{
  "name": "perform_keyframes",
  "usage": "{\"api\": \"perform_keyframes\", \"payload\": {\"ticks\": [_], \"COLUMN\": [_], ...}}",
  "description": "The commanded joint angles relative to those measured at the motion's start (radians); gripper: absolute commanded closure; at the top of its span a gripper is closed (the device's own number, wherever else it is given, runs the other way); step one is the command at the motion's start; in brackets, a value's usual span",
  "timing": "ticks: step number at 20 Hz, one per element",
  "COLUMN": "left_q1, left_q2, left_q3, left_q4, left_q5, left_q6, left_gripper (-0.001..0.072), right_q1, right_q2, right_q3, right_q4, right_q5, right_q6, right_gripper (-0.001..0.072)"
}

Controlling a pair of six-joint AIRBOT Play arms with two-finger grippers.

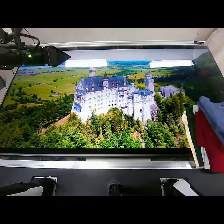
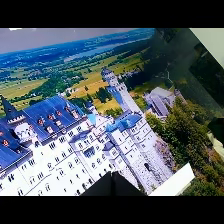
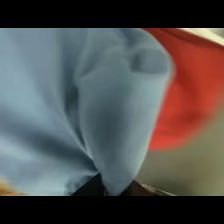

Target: Fold the shirts.

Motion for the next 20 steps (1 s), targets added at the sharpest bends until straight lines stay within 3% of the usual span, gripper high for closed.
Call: {"api": "perform_keyframes", "payload": {"ticks": [1, 3, 6, 7, 8, 9, 12, 14, 15, 18, 19, 20], "left_q1": [0.0, 0.0, 0.0, 0.0, 0.0, 0.0, 0.0, -0.003, -0.018, -0.09, -0.093, -0.083], "left_q2": [0.001, 0.002, 0.002, 0.002, 0.002, 0.002, 0.016, 0.02, 0.019, 0.01, 0.006, 0.006], "left_q3": [0.0, 0.002, 0.002, 0.002, 0.002, 0.003, 0.018, 0.097, 0.157, 0.214, 0.19, 0.147], "left_q4": [0.0, 0.0, 0.0, 0.0, 0.0, 0.0, 0.0, 0.065, 0.221, 0.874, 0.962, 0.965], "left_q5": [0.003, 0.003, 0.003, 0.002, 0.0, -0.005, -0.008, -0.007, 0.001, 0.019, -0.008, -0.06], "left_q6": [0.009, 0.009, 0.009, 0.009, 0.009, 0.008, -0.005, -0.027, -0.103, -0.365, -0.398, -0.397], "left_gripper": [0.0678, 0.0678, 0.0678, 0.0678, 0.0678, 0.0678, 0.0679, 0.0681, 0.0681, 0.0679, 0.0673, 0.0591], "right_q1": [-0.002, -0.003, -0.003, -0.003, -0.002, -0.002, 0.004, 0.075, 0.155, 0.508, 0.635, 0.766], "right_q2": [0.034, 0.034, 0.034, 0.034, 0.034, 0.034, 0.034, 0.034, 0.034, 0.034, 0.031, 0.014], "right_q3": [-0.213, -0.273, -0.337, -0.339, -0.338, -0.332, -0.173, 0.027, 0.135, 0.299, 0.3, 0.299], "right_q4": [-0.112, -0.087, -0.188, -0.179, -0.169, -0.161, -0.16, -0.153, -0.145, -0.107, -0.098, -0.086], "right_q5": [-0.109, -0.175, -0.223, -0.257, -0.291, -0.318, -0.373, -0.515, -0.614, -0.845, -0.856, -0.806], "right_q6": [-0.051, -0.053, -0.062, -0.062, -0.064, -0.1, -0.129, -0.17, -0.192, -0.185, -0.163, -0.101], "right_gripper": [0.0676, 0.0676, 0.0675, 0.0603, 0.0235, 0.0029, 0.0011, 0.0019, 0.0019, 0.0037, 0.005, 0.0051]}}
